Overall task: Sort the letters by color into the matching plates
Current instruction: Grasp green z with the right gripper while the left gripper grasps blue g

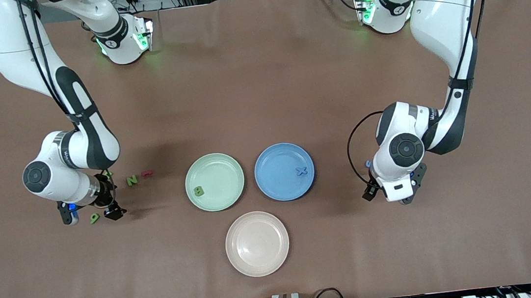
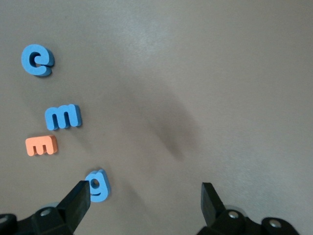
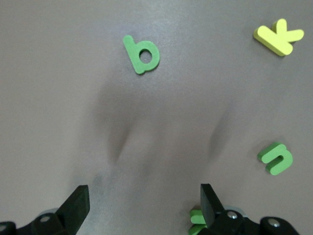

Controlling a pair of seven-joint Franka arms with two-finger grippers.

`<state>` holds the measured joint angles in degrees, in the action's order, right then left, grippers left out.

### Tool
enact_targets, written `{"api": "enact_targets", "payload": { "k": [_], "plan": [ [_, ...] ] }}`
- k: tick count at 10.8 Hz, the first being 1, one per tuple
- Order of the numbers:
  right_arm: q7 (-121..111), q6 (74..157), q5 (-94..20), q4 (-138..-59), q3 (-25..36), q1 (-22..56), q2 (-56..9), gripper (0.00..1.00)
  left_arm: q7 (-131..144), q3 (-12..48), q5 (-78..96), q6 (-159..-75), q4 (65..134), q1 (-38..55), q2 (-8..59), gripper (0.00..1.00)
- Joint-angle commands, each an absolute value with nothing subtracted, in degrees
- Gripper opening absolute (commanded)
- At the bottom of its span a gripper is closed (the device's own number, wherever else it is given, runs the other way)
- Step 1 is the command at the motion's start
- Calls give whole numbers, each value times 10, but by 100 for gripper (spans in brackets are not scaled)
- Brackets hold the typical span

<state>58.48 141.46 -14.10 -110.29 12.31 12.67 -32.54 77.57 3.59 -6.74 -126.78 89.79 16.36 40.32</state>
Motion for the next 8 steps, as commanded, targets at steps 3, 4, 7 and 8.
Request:
{"api": "enact_targets", "payload": {
  "k": [3, 4, 7, 8],
  "plan": [
    [635, 1462, -154, -1175, 119, 145, -294, 100, 787, 42, -25, -1372, 1012, 151, 344, 100],
    [635, 1472, -154, -1189, 119, 146, -287, 100, 787, 42, -20, -1389, 1031, 150, 332, 100],
    [635, 1479, -154, -1211, 119, 153, -279, 100, 787, 42, -19, -1392, 1034, 150, 340, 100],
    [635, 1479, -154, -1217, 119, 156, -275, 100, 788, 41, -19, -1392, 1040, 150, 342, 100]
  ]
}}
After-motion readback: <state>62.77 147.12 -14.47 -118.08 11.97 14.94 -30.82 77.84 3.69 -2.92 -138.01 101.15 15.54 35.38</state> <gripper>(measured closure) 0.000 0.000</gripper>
